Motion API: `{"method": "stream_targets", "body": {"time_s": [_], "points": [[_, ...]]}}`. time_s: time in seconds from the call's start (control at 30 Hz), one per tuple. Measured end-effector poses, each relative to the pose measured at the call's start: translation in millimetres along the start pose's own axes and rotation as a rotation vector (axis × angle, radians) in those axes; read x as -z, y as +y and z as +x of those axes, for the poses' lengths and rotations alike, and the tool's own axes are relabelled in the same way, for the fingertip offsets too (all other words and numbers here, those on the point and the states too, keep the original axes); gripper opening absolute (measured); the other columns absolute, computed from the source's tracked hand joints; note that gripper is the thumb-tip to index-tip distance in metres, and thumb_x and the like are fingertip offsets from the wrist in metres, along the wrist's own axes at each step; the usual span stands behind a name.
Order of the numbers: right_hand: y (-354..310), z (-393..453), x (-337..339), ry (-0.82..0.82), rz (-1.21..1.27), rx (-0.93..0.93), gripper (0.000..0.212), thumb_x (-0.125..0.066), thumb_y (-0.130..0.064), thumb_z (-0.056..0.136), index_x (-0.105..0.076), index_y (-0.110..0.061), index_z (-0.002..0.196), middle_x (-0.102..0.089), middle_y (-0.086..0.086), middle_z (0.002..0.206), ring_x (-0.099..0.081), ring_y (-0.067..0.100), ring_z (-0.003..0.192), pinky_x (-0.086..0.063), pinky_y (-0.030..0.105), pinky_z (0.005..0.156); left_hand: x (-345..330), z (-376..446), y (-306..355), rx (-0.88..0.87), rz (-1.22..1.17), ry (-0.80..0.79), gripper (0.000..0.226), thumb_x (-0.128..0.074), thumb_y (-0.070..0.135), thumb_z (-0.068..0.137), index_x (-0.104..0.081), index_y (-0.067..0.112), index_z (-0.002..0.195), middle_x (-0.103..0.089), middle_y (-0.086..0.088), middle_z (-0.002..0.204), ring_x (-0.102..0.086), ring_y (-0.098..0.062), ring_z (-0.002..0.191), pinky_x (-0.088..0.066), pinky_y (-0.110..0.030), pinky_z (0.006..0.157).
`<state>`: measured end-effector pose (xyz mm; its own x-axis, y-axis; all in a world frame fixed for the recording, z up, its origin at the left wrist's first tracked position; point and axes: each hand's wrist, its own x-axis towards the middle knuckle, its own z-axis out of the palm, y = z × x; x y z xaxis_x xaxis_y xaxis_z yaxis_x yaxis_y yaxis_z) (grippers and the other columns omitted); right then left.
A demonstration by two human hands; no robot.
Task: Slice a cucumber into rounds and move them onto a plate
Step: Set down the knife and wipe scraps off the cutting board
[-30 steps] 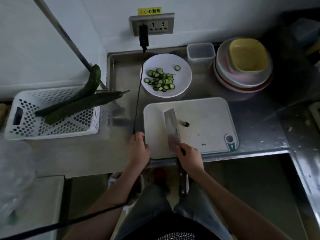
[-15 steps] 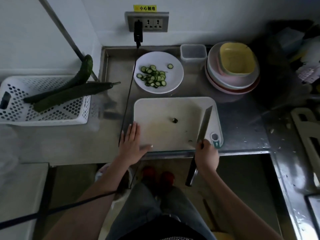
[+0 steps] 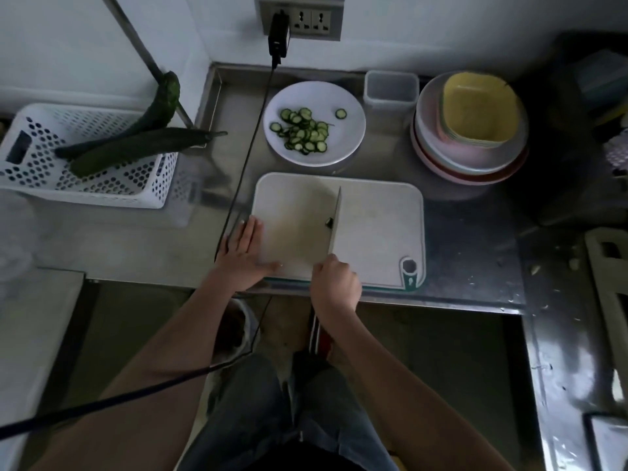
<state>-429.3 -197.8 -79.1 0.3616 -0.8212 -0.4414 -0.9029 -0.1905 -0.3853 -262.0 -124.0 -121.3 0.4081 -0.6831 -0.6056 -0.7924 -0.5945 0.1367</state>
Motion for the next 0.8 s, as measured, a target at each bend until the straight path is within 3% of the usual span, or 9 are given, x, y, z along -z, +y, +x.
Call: {"method": "stream_targets", "body": {"time_s": [0.13,0.27,0.37,0.53,0.8], "points": [[14.4,0.5,7.8,0.015,0.133,-0.011,0.027,-0.037,-0.025,0.098,-0.058,-0.010,0.093,-0.064,0.010,0.082,-0.063,0.029,0.074,-0.053,0.036,0.064,3.4,0.1,2.4,0.020,0.016,-0.033,0.097,-0.034,0.069,0.087,0.027,0.021,0.144,0.036,0.006,0.148,0.027,-0.013,0.139,0.011,-0.041,0.114],[47.3,6.0,25.7,0.141,0.341,-0.051,0.025,-0.043,-0.025,0.098,-0.055,-0.013,0.080,-0.058,0.005,0.067,-0.060,0.025,0.060,-0.054,0.037,0.055,3.8,1.2,0.8,0.013,0.006,-0.047,0.096,-0.034,0.068,0.088,0.029,0.022,0.144,0.038,0.008,0.147,0.030,-0.011,0.137,0.012,-0.041,0.115],[62.7,16.0,30.9,0.164,0.357,-0.085,0.028,-0.043,-0.023,0.098,-0.053,-0.011,0.074,-0.055,0.005,0.062,-0.055,0.022,0.054,-0.051,0.036,0.052,5.0,0.5,1.3,0.017,-0.019,-0.060,0.096,-0.035,0.068,0.088,0.030,0.025,0.143,0.040,0.009,0.146,0.030,-0.010,0.137,0.012,-0.040,0.115],[70.5,24.3,29.6,0.111,0.304,-0.085,0.030,-0.040,-0.023,0.098,-0.052,-0.011,0.073,-0.051,0.007,0.061,-0.049,0.019,0.052,-0.037,0.026,0.047,6.9,-0.6,4.0,0.040,-0.047,-0.057,0.097,-0.039,0.066,0.087,0.028,0.025,0.144,0.038,0.011,0.147,0.030,-0.009,0.137,0.012,-0.040,0.115],[83.2,26.5,37.1,0.037,0.243,-0.035,0.030,-0.036,-0.032,0.102,-0.054,-0.014,0.086,-0.054,0.004,0.071,-0.055,0.018,0.060,-0.044,0.029,0.051,9.4,-2.5,4.4,0.028,-0.048,-0.074,0.097,-0.038,0.066,0.087,0.028,0.025,0.144,0.040,0.010,0.146,0.031,-0.009,0.136,0.012,-0.040,0.115]]}}
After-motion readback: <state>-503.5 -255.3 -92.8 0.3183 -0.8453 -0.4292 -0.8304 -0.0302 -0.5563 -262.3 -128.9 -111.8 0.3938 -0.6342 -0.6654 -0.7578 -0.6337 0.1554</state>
